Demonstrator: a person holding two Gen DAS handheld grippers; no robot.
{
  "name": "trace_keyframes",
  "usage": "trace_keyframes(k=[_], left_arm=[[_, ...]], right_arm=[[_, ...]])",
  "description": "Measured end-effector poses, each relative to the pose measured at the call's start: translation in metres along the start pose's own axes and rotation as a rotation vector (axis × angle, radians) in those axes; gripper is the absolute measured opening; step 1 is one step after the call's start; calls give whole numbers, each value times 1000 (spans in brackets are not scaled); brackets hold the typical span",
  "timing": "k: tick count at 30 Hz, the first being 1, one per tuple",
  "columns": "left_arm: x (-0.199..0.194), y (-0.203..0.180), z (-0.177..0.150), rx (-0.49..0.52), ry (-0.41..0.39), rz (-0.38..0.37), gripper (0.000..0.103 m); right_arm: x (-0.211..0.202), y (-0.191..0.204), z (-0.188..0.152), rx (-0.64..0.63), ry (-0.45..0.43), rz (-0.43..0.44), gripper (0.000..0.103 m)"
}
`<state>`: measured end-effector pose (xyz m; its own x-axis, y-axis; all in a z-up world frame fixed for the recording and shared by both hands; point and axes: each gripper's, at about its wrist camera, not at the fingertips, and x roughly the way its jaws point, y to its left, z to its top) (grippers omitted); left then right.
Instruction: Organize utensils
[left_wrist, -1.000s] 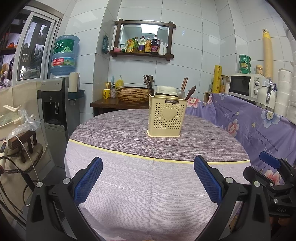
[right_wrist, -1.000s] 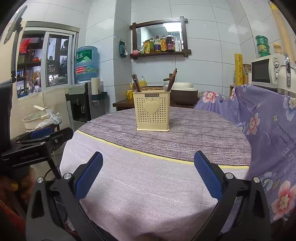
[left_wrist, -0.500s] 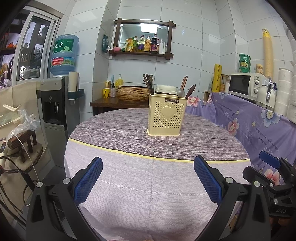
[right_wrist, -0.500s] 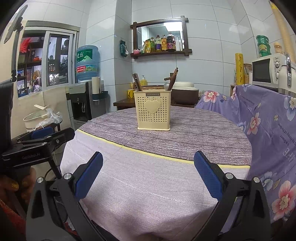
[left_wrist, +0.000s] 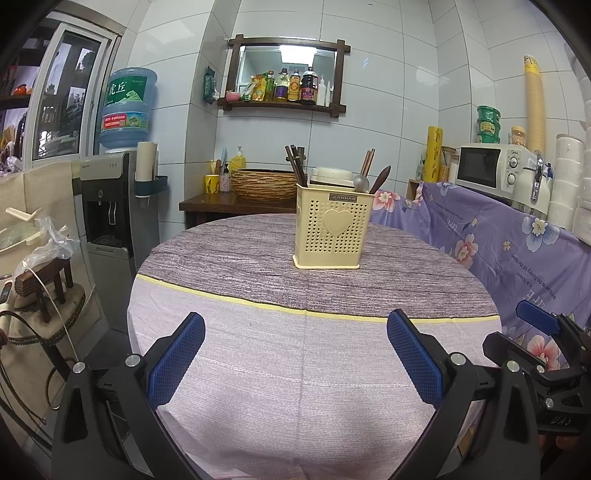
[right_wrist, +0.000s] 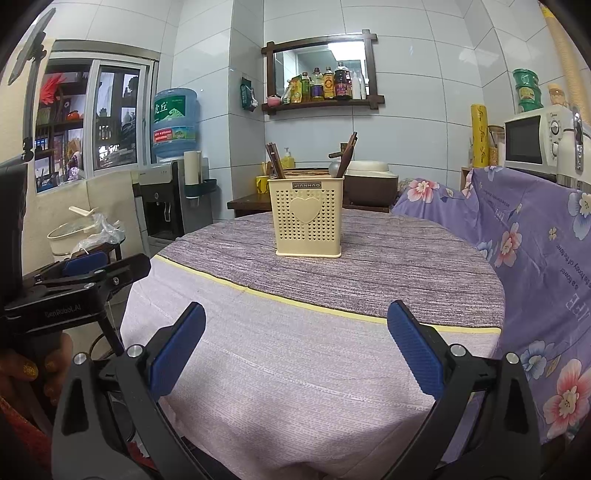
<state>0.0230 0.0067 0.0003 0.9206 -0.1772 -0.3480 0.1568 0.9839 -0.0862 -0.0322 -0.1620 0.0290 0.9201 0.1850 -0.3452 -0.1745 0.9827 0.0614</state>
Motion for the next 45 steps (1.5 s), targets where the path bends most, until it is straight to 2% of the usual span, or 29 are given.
trace_keyframes(k=[45], left_arm=[[2, 3, -2, 2, 10, 11, 98]], right_arm=[[0, 1, -3, 2, 9, 3, 97]])
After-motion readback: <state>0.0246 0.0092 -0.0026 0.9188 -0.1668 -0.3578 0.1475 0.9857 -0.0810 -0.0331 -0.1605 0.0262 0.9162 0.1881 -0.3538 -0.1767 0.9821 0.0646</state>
